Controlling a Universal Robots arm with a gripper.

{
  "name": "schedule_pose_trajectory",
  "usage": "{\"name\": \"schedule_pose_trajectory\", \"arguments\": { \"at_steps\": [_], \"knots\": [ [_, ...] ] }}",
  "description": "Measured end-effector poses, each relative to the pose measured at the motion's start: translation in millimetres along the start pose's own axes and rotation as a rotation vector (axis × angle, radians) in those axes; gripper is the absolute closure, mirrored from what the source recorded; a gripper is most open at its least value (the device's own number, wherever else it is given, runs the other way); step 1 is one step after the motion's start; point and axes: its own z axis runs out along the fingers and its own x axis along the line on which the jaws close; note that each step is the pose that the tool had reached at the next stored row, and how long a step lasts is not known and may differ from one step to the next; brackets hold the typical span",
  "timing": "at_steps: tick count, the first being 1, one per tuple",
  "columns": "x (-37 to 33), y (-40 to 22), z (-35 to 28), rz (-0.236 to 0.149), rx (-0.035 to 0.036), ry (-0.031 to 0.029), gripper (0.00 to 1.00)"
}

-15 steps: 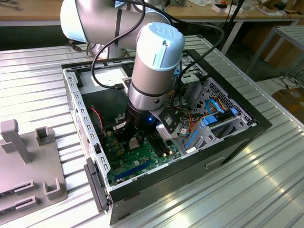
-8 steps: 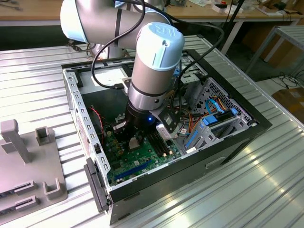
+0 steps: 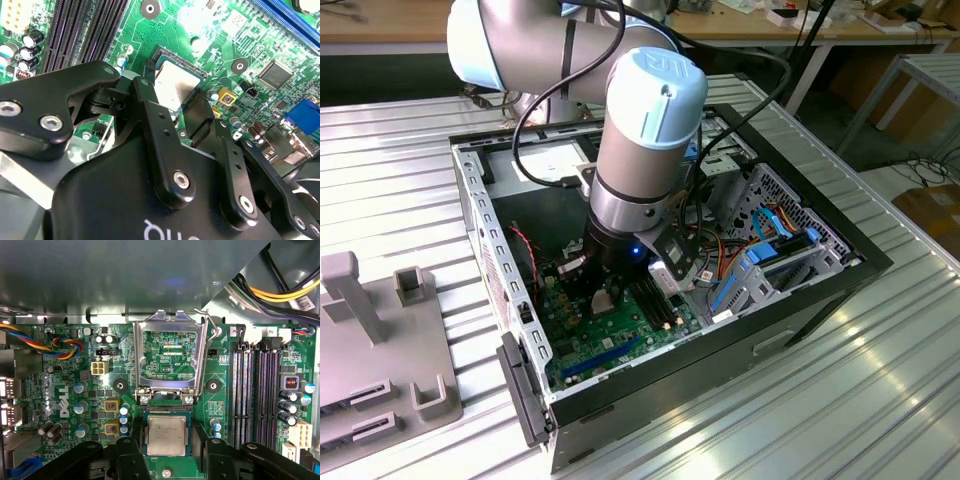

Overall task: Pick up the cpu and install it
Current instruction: 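Place the cpu into insertion slot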

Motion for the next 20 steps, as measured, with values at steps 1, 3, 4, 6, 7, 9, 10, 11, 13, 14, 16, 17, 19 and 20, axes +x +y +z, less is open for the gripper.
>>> {"name": "schedule_pose_trajectory", "arguments": {
  "at_steps": [1, 3, 4, 6, 7, 9, 10, 11, 13, 14, 16, 17, 19, 20],
  "knots": [
    [0.0, 0.0, 0.1, 0.000, -0.0001, -0.0001, 0.53],
    [0.0, -0.1, 0.5, 0.000, -0.0007, -0.0004, 0.53],
    [0.0, -0.1, 0.5, 0.000, -0.0007, -0.0004, 0.53],
    [0.0, -0.2, 0.4, 0.000, -0.0008, -0.0005, 0.53],
    [0.0, -0.1, 0.2, 0.000, -0.0009, -0.0005, 0.53],
    [0.0, -0.1, -0.2, 0.000, -0.0009, -0.0005, 0.53],
    [0.0, -0.1, -0.4, 0.000, -0.0010, -0.0005, 0.53],
    [0.0, -0.1, -0.7, 0.000, -0.0010, -0.0006, 0.53],
    [0.1, -0.2, -1.8, 0.000, -0.0012, -0.0006, 0.53],
    [0.1, -0.1, -2.2, 0.000, -0.0014, -0.0007, 0.53],
    [0.1, -0.1, -2.4, 0.000, -0.0011, -0.0006, 0.53],
    [0.1, -0.2, -2.5, 0.000, -0.0010, -0.0005, 0.53],
    [0.1, -0.2, -2.7, 0.000, -0.0010, -0.0005, 0.53],
    [0.1, -0.2, -2.8, 0.000, -0.0010, -0.0005, 0.53]
  ]
}}
